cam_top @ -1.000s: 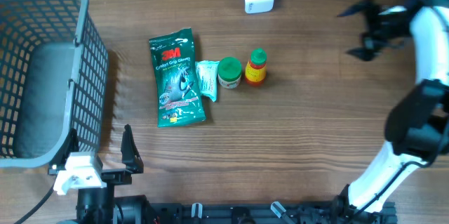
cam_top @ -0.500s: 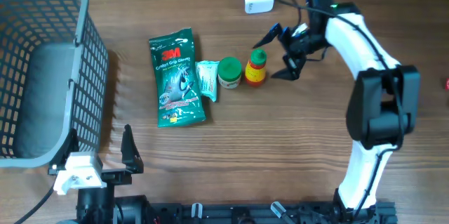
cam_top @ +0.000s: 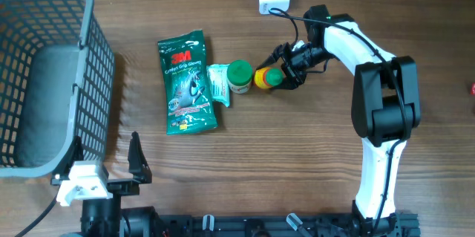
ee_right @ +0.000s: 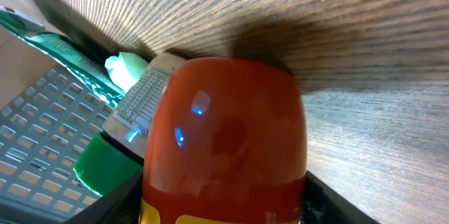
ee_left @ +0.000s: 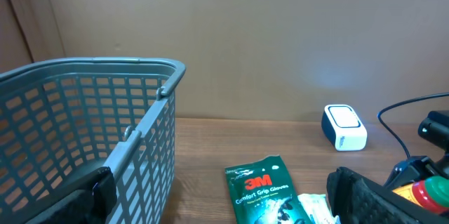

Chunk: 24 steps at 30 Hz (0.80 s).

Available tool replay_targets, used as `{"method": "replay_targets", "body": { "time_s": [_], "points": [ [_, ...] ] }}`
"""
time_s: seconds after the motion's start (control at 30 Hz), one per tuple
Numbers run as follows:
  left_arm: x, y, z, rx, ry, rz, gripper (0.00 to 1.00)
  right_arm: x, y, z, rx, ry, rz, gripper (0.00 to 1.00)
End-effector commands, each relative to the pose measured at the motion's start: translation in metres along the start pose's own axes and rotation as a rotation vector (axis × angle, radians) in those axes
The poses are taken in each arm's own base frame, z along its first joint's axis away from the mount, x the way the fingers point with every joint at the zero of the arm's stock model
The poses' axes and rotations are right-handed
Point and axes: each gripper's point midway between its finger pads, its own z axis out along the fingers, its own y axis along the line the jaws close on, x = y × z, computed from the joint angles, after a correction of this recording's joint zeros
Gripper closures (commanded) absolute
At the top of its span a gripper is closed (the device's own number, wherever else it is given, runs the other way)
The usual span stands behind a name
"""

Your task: Scan the item barcode

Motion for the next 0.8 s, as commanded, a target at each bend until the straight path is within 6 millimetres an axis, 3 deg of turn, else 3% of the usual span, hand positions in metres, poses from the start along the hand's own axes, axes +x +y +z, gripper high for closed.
{"method": "replay_targets", "body": {
  "time_s": [0.0,0.13,0.3,0.37,0.47,0.6,0.77],
  "points": [
    [-0.001,0.002,-0.001,-0.011,-0.009,-0.01,0.0,-0.015,-0.022,0.0,0.1,-0.067,-0.055,0.41],
    [-0.001,0.002,-0.001,-0.011,-0.009,-0.01,0.0,-0.031,-0.044,-0.01,0.224,-0.139,-0.185,0.42],
    [-0.001,0.002,-0.001,-0.011,-0.009,-0.01,0.0,-0.057,-0.102,-0.042,0.582,-0.294,-0.195,0.41],
    [-0.001,0.002,-0.001,-0.011,-0.009,-0.01,0.0,-0.06,-0.11,-0.051,0.648,-0.319,-0.206,0.38],
    [-0.001,0.002,-0.001,-0.011,-0.009,-0.01,0.0,-0.055,-0.101,-0.058,0.646,-0.319,-0.273,0.27],
    [-0.001,0.002,-0.001,-0.011,-0.009,-0.01,0.0,-0.042,-0.078,-0.077,0.613,-0.377,-0.333,0.05],
    [-0.001,0.002,-0.001,-0.011,-0.009,-0.01,0.0,-0.032,-0.065,-0.09,0.591,-0.413,-0.371,0.05]
  ]
}}
